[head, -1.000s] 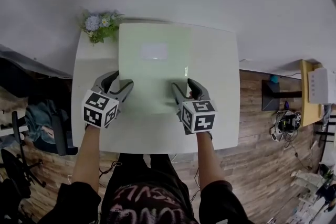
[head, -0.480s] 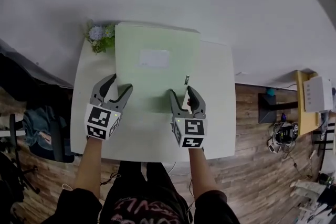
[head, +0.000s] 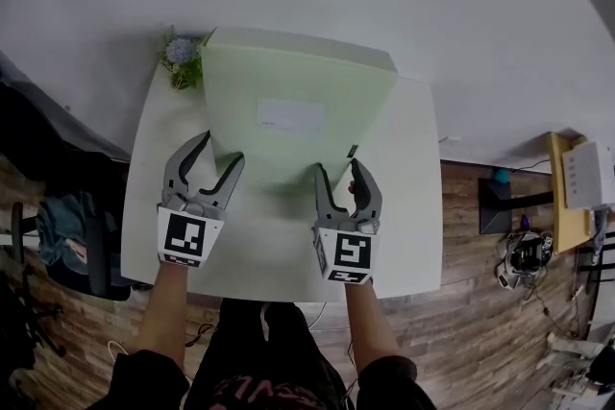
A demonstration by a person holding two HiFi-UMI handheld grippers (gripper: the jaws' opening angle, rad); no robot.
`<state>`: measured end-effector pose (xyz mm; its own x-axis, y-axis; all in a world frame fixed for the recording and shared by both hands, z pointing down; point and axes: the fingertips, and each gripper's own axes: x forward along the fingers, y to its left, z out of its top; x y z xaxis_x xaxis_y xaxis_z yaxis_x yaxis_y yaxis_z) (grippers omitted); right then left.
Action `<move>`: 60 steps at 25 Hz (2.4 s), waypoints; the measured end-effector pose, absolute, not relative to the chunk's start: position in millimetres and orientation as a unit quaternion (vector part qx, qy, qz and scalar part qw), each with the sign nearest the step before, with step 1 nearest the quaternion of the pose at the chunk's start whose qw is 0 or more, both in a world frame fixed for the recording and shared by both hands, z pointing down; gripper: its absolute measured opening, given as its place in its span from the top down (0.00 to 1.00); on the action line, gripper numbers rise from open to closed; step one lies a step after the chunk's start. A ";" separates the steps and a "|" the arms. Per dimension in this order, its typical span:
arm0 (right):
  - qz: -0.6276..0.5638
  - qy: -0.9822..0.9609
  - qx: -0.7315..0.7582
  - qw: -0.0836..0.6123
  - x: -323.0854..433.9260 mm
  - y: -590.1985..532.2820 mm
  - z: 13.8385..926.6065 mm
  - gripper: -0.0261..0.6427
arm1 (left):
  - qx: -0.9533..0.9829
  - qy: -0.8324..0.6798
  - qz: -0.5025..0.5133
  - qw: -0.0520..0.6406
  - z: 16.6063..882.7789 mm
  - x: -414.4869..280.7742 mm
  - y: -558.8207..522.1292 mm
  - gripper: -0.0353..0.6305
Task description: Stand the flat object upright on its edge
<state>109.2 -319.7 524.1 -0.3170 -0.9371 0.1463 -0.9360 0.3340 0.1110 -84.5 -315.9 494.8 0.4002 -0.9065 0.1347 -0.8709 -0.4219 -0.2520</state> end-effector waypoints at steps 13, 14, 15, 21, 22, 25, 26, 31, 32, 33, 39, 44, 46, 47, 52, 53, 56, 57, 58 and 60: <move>-0.035 -0.817 0.570 0.081 107.9 -277.2 535.7 0.59 | -0.816 0.559 -0.116 0.093 514.1 -85.3 -268.0 0.56; -0.035 -0.818 0.568 0.081 107.4 -276.3 535.4 0.59 | -0.815 0.561 -0.116 0.093 514.6 -85.3 -266.6 0.57; -0.034 -0.819 0.567 0.081 107.3 -275.4 535.8 0.60 | -0.814 0.562 -0.116 0.088 515.9 -85.3 -265.1 0.56; -0.031 -0.814 0.573 0.091 112.5 -267.9 542.7 0.61 | -0.811 0.564 -0.111 0.110 515.3 -85.0 -258.3 0.56; -0.035 -0.817 0.569 0.083 110.2 -267.4 539.9 0.61 | -0.811 0.565 -0.112 0.104 516.4 -85.1 -257.2 0.56; -0.042 -0.824 0.561 0.072 106.8 -266.9 536.2 0.61 | -0.810 0.562 -0.121 0.115 518.2 -85.8 -257.1 0.56; -0.042 -0.825 0.559 0.074 106.6 -266.7 536.5 0.61 | -0.809 0.562 -0.123 0.116 518.3 -86.0 -256.8 0.56; -0.038 -0.831 0.548 0.084 106.9 -265.6 539.1 0.61 | -0.820 0.553 -0.114 0.100 516.7 -84.8 -255.4 0.55; -0.035 -0.832 0.547 0.083 108.3 -265.2 539.0 0.61 | -0.821 0.552 -0.114 0.093 516.6 -84.8 -255.2 0.54; -0.035 -0.833 0.546 0.081 109.1 -264.9 537.0 0.61 | -0.821 0.553 -0.113 0.081 516.5 -85.1 -254.9 0.54; -0.005 -0.839 0.539 0.070 117.6 -260.8 525.3 0.61 | -0.813 0.571 -0.109 0.045 510.0 -98.3 -246.7 0.51; 0.023 -0.836 0.543 0.073 142.1 -241.0 508.0 0.61 | -0.798 0.595 -0.096 0.012 478.3 -102.7 -219.6 0.51; 0.032 -0.837 0.540 0.077 149.3 -231.8 499.0 0.64 | -0.794 0.600 -0.102 0.003 467.1 -99.2 -206.5 0.51; 0.035 -0.838 0.539 0.077 152.7 -227.1 493.3 0.67 | -0.793 0.600 -0.105 0.000 461.8 -95.8 -199.6 0.51; 0.044 -0.839 0.539 0.066 164.2 -208.2 460.6 0.76 | -0.795 0.597 -0.108 -0.004 431.2 -81.2 -167.4 0.59; 0.042 -0.840 0.538 0.065 163.9 -203.9 455.0 0.77 | -0.796 0.596 -0.107 -0.003 425.7 -79.9 -162.2 0.62; 0.034 -0.847 0.527 0.067 156.2 -189.3 442.1 0.79 | -0.799 0.592 -0.101 -0.003 413.9 -79.5 -147.8 0.66; 0.036 -0.848 0.524 0.064 153.7 -184.2 438.4 0.80 | -0.800 0.592 -0.098 -0.003 410.6 -79.9 -143.2 0.68; 0.039 -0.849 0.523 0.060 152.3 -178.8 435.5 0.81 | -0.802 0.590 -0.095 -0.002 407.1 -79.9 -138.5 0.69; 0.041 -0.849 0.524 0.057 149.6 -166.3 429.3 0.82 | -0.806 0.585 -0.093 0.005 399.7 -78.6 -128.2 0.73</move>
<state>149.6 -166.3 429.3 -0.4441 -0.8849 0.1401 -0.8944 0.4472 -0.0104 -78.6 -128.2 399.7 0.2990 -0.9433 0.1441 -0.9414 -0.3163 -0.1173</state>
